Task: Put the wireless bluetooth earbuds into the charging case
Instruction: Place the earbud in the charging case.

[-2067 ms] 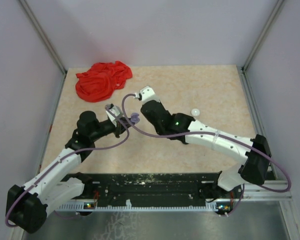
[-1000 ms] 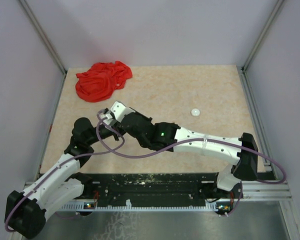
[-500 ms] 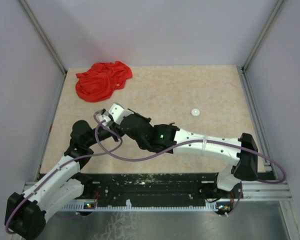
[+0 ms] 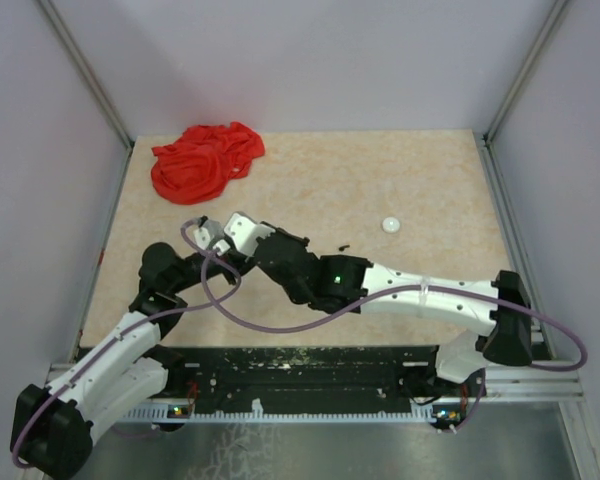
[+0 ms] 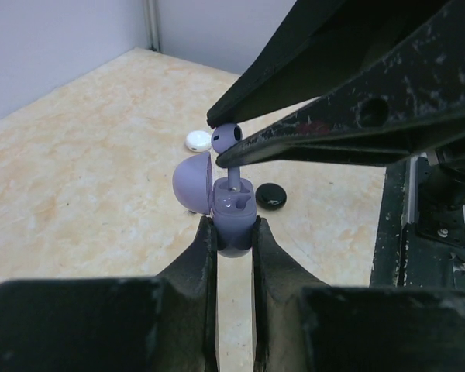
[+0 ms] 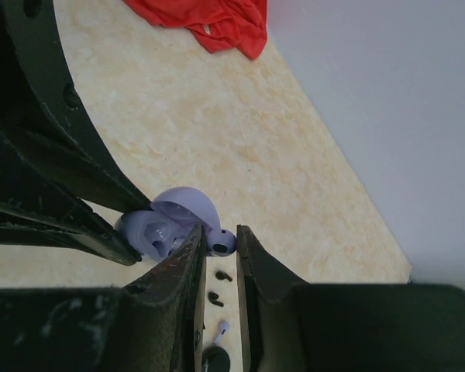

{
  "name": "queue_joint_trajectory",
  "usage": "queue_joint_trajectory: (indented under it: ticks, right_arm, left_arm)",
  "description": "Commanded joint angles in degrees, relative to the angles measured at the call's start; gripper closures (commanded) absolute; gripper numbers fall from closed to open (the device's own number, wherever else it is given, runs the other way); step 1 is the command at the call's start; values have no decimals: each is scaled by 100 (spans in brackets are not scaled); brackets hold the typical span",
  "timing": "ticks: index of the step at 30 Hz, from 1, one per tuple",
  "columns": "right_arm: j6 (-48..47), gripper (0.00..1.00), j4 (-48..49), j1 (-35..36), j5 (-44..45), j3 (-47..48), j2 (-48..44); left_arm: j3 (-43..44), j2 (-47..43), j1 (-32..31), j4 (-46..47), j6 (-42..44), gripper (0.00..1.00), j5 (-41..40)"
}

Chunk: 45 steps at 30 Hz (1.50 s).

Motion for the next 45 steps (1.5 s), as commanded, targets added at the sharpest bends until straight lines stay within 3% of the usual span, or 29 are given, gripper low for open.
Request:
queue_joint_trajectory:
  ticks: [1,9,15,25,45]
  right_arm:
    - [-452,87,529,41,48,-191,-638]
    - [-1041,87,1230,24,-681,-934,-1358]
    - [-1221,87,1113,56,-933,-840,-1395]
    - [-2017,90,1440,313,-14,-935,-906]
    - [-2085,91,935,614,236,-717,-456]
  left_arm:
    - [-28,-37,37,677,-259,99,416]
    - [-18,148,46,1094,-716,99,687]
    - [22,327,46,1188,-970,99,646]
    - [101,439,44,1170,-1178,99,623]
    - [150,393,39,1127,-1211,99,534]
